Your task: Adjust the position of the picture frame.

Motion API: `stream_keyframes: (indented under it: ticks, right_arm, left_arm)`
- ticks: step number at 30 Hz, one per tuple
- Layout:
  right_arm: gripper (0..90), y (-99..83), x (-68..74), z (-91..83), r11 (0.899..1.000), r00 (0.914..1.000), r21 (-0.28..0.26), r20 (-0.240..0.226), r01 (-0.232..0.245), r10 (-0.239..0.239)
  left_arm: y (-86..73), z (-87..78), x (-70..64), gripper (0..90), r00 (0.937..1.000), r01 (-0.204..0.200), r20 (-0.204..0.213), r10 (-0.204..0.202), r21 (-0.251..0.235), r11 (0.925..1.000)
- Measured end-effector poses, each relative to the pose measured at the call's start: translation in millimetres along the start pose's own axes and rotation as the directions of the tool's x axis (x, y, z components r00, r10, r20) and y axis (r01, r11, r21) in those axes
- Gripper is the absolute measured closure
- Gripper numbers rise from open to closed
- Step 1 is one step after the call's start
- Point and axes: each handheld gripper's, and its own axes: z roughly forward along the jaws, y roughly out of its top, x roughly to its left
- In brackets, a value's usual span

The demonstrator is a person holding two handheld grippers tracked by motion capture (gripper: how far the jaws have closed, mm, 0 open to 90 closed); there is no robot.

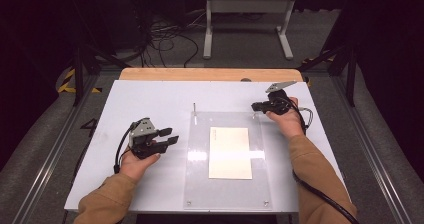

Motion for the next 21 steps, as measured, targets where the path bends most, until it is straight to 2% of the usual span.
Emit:
stream_keyframes:
  ticks: [1, 4, 6, 10, 16, 21]
  right_arm:
    - [85.2, -1.8, -0.3, 0.3, 1.000, 0.9999, -0.015, -0.002, 0.013, -0.013]
    - [85.4, -6.4, -3.3, 0.4, 0.999, 0.9998, -0.048, -0.019, 0.006, -0.007]
    - [85.5, -4.8, -3.0, 0.6, 0.999, 0.9999, -0.038, -0.017, 0.002, -0.003]
    - [85.6, -1.8, -2.6, 0.6, 1.000, 0.9998, -0.012, -0.011, -0.015, 0.014]
    - [85.8, 0.3, 0.1, 2.5, 0.994, 0.9937, -0.002, 0.032, -0.107, 0.107]
    - [85.8, 4.3, 0.1, 3.0, 0.988, 0.9877, 0.027, 0.047, -0.151, 0.149]
  left_arm:
    - [0.0, 0.0, -0.1, 57.1, 1.0000, 0.000, 0.001, 0.000, 0.000, 1.0000]
    - [-0.3, 0.3, 0.3, 57.1, 1.0000, -0.001, 0.000, 0.001, 0.001, 1.0000]
    - [-0.3, 1.2, 0.0, 57.1, 1.0000, 0.008, 0.003, -0.008, 0.001, 1.0000]
    - [1.4, 1.6, -3.1, 57.1, 1.0000, -0.001, 0.009, 0.001, -0.002, 1.0000]
    - [3.3, 1.1, -9.4, 57.0, 0.9998, -0.011, 0.017, 0.011, -0.005, 0.9999]
    - [5.1, -6.0, -17.0, 56.6, 0.9984, -0.035, 0.043, 0.036, -0.019, 0.9992]
